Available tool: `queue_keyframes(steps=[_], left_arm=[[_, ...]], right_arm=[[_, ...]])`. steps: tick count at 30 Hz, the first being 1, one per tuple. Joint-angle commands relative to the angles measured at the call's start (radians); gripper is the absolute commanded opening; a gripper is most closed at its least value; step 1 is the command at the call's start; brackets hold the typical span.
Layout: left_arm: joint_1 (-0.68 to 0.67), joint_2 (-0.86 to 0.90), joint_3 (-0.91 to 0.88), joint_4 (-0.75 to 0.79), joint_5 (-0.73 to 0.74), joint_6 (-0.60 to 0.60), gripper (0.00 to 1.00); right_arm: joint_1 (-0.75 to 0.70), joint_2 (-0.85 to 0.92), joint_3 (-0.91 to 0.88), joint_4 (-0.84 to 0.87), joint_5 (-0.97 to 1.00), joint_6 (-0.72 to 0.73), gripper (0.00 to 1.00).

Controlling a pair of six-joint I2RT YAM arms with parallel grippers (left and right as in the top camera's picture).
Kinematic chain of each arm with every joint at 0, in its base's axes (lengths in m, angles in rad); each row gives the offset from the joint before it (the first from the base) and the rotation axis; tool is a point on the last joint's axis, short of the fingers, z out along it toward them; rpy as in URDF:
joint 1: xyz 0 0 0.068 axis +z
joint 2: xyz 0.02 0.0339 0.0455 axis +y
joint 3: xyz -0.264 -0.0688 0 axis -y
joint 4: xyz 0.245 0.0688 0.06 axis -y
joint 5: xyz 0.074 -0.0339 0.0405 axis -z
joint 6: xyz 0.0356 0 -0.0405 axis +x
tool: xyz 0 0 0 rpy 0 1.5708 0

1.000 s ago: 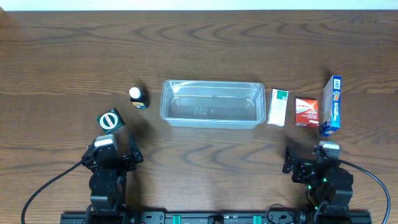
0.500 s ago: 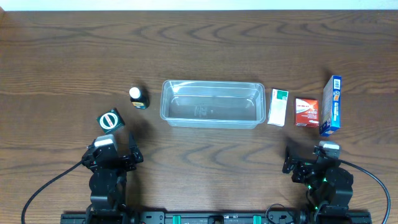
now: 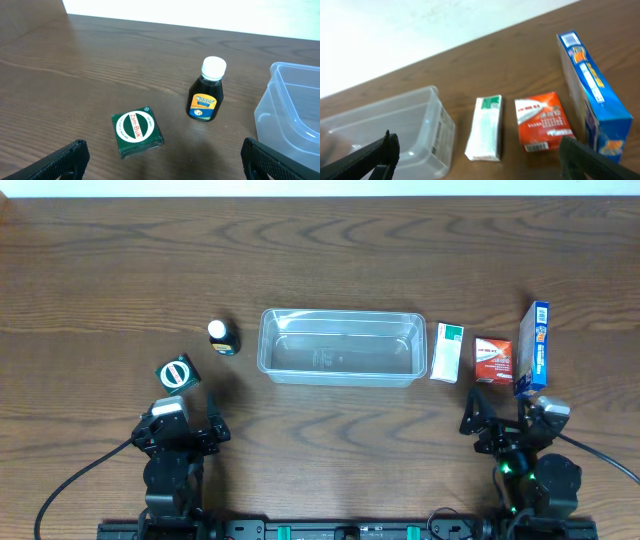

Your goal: Pack container

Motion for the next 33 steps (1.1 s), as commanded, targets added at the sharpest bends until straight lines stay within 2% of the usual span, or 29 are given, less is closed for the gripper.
queue_keyframes(steps=[1,6,10,18,21,24,27,30,33], left_arm=[[0.004,0.003,-0.019,-0.011,-0.002,-0.013,0.98],[0.004,0.003,-0.019,-0.011,-0.002,-0.013,0.98],[0.004,0.003,-0.019,-0.011,-0.002,-0.013,0.98],[0.004,0.003,-0.019,-0.011,-0.002,-0.013,0.98],[0.004,0.003,-0.019,-0.011,-0.002,-0.013,0.98],[0.004,0.003,-0.019,-0.011,-0.002,-0.013,0.98],[0.004,0.003,-0.019,-0.011,-0.002,-0.013,0.98],[0.004,0.003,-0.019,-0.011,-0.002,-0.013,0.98],[0.004,0.003,-0.019,-0.011,-0.002,-0.013,0.98]], right_arm=[[-0.009,0.064,0.083,0.018,-0.024,0.046,0.99],[-0.009,0.264,0.266,0.002,-0.015,-0.043,0.99],[-0.009,0.507,0.501,-0.098,0.013,-0.14,0.99],[-0.009,1.141,1.171,-0.685,0.305,-0.179,0.99],[-0.009,1.318,1.321,-0.76,0.24,-0.188,0.99],[-0.026,1.435,1.378,-0.746,0.269,-0.171,0.99],[-0.084,1.525,1.382,-0.71,0.32,-0.06,0.99],[-0.162,1.603,1.382,-0.706,0.314,0.014,0.92],[-0.224,1.678,1.382,-0.69,0.232,0.015,0.84]])
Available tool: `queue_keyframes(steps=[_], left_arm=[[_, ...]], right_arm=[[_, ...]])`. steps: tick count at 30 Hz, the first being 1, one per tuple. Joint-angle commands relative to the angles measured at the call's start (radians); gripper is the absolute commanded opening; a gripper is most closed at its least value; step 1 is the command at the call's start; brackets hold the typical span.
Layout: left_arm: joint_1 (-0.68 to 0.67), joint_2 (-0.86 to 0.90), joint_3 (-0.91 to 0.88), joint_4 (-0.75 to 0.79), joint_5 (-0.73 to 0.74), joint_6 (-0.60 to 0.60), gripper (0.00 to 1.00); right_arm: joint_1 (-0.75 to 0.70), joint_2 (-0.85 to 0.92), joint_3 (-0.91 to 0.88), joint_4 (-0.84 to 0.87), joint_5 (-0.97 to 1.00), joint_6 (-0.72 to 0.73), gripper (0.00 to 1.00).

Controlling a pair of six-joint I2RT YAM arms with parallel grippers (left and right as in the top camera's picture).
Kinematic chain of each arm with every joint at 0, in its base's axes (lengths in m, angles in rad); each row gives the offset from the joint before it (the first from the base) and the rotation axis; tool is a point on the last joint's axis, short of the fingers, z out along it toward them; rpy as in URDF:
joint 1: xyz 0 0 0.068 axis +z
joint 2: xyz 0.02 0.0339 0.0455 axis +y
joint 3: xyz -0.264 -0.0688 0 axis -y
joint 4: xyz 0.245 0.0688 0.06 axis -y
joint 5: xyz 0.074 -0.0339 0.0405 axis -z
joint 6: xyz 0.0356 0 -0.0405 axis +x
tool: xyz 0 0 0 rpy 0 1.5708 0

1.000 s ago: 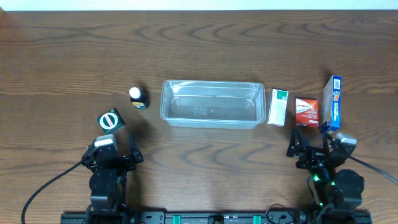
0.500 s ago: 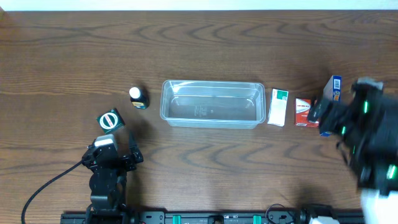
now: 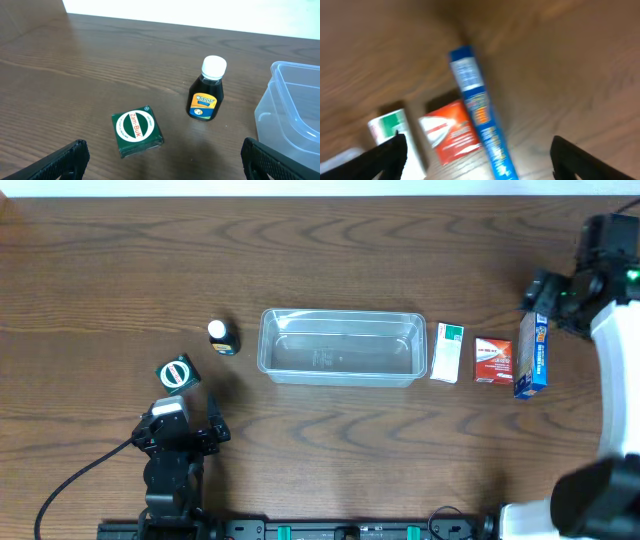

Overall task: Pack container
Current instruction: 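Reach right gripper to the tall blue box and grasp it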

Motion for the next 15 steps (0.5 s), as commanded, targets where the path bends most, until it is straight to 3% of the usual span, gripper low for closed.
queue_keyframes(steps=[1,12,15], left_arm=[[0.004,0.0,-0.019,-0.011,-0.002,-0.013,0.98],[0.004,0.0,-0.019,-0.011,-0.002,-0.013,0.98],[0.004,0.0,-0.019,-0.011,-0.002,-0.013,0.98]], right_arm=[[-0.06,0.067,0.018,0.012,-0.054,0.051,0.84],[-0.052,0.211,0.018,0.03,-0.111,-0.046,0.83],[-0.054,0.213,0.018,0.03,-0.111,-0.048,0.69]])
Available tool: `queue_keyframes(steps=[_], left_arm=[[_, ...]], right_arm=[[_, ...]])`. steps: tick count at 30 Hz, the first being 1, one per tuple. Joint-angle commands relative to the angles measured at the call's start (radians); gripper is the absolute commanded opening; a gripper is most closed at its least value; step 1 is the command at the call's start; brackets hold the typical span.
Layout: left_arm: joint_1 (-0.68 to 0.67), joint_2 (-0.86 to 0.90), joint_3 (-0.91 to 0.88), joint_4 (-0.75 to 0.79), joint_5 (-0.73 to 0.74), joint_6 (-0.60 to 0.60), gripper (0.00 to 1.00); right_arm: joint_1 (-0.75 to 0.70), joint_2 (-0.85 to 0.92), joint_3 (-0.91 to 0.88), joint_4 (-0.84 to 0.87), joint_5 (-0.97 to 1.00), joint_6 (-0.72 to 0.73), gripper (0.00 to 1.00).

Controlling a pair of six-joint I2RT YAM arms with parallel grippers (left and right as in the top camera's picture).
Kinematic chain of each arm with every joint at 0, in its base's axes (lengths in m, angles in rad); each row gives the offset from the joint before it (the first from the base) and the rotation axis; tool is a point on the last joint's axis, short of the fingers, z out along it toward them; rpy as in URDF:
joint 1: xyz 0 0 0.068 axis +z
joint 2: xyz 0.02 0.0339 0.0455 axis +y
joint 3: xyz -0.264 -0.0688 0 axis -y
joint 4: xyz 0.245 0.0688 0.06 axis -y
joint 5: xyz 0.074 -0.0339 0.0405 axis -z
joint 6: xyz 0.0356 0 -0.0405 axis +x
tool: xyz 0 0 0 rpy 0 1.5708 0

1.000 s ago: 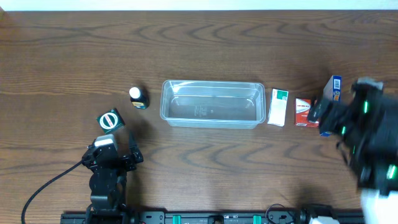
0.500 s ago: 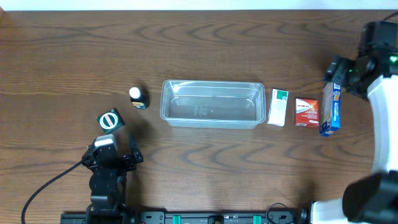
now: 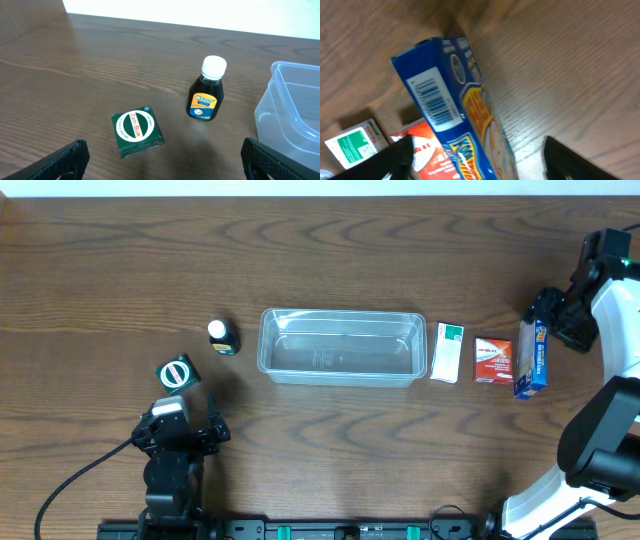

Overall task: Pack container
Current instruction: 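Reach right gripper to the tall blue box and grasp it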

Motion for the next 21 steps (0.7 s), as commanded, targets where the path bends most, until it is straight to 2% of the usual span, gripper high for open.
queue_keyframes(steps=[1,6,12,15,21], left_arm=[[0.004,0.0,-0.019,-0.011,-0.002,-0.013,0.98],[0.004,0.0,-0.019,-0.011,-0.002,-0.013,0.98],[0.004,0.0,-0.019,-0.011,-0.002,-0.013,0.98],[0.004,0.0,-0.019,-0.011,-0.002,-0.013,0.98],[0.004,0.0,-0.019,-0.011,-0.002,-0.013,0.98]], right_arm=[[0.006,0.002,0.016,-0.016,-0.016,-0.02,0.64],[0.008,0.011,-0.01,-0.031,-0.015,-0.021,0.59],[0.008,0.014,-0.024,-0.014,-0.016,-0.02,0.37],[0.007,0.014,-0.045,-0.029,-0.009,-0.021,0.42],[0.008,0.014,-0.075,-0.001,-0.013,-0.02,0.36]])
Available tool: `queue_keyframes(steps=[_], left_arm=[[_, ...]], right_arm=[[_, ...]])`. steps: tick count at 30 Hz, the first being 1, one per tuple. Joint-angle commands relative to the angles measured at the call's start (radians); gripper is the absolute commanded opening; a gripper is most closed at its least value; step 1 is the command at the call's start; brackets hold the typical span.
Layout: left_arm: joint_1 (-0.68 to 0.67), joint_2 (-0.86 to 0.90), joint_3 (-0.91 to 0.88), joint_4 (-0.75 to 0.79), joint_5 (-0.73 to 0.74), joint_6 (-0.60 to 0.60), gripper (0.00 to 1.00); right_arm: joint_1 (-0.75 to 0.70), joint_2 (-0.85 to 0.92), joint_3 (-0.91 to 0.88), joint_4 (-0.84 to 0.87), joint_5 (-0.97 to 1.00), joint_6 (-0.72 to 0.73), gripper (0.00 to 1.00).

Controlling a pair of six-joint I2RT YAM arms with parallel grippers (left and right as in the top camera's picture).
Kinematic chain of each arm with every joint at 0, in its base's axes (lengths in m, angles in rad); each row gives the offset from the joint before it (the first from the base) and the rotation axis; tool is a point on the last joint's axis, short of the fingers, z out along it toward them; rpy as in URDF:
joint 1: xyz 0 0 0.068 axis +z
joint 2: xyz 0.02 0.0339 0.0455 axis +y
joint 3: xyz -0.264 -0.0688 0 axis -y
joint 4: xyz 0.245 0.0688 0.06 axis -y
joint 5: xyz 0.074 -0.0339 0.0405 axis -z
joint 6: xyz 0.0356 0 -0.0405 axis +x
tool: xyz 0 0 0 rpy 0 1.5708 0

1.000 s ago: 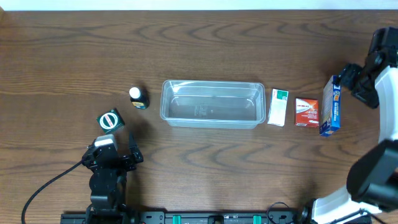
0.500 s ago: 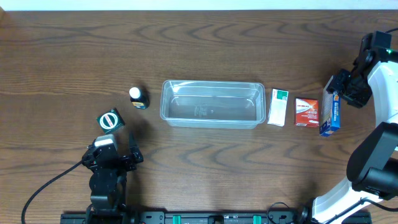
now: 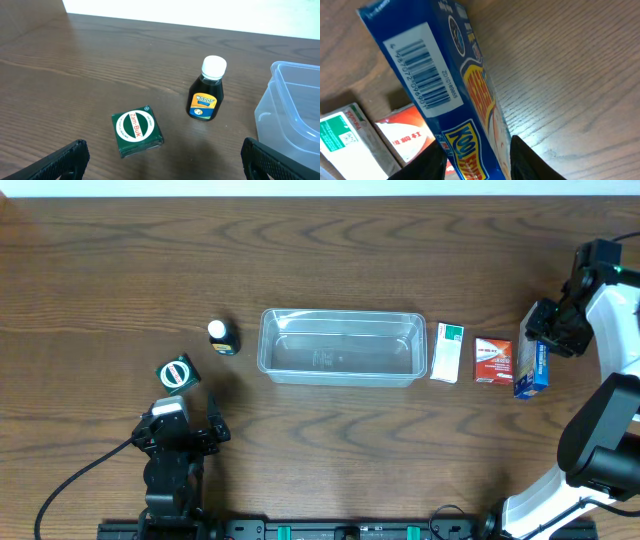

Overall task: Pack container
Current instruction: 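Reach right gripper to the tall blue box and grasp it, then carry the blue box over the container and lower it inside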

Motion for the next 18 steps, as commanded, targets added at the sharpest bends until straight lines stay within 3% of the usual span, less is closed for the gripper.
queue_keyframes(steps=[1,5,18], left_arm=[[0.004,0.0,-0.019,-0.011,-0.002,-0.013,0.98],[0.004,0.0,-0.019,-0.011,-0.002,-0.013,0.98],[0.004,0.0,-0.019,-0.011,-0.002,-0.013,0.98]], right_arm=[[0.007,0.012,-0.011,-0.001,0.004,0.0,0.34],[0.008,0.012,-0.01,-0.001,0.001,0.0,0.19],[0.114,-0.151,0.28,-0.146,-0.052,-0.045,0.09]])
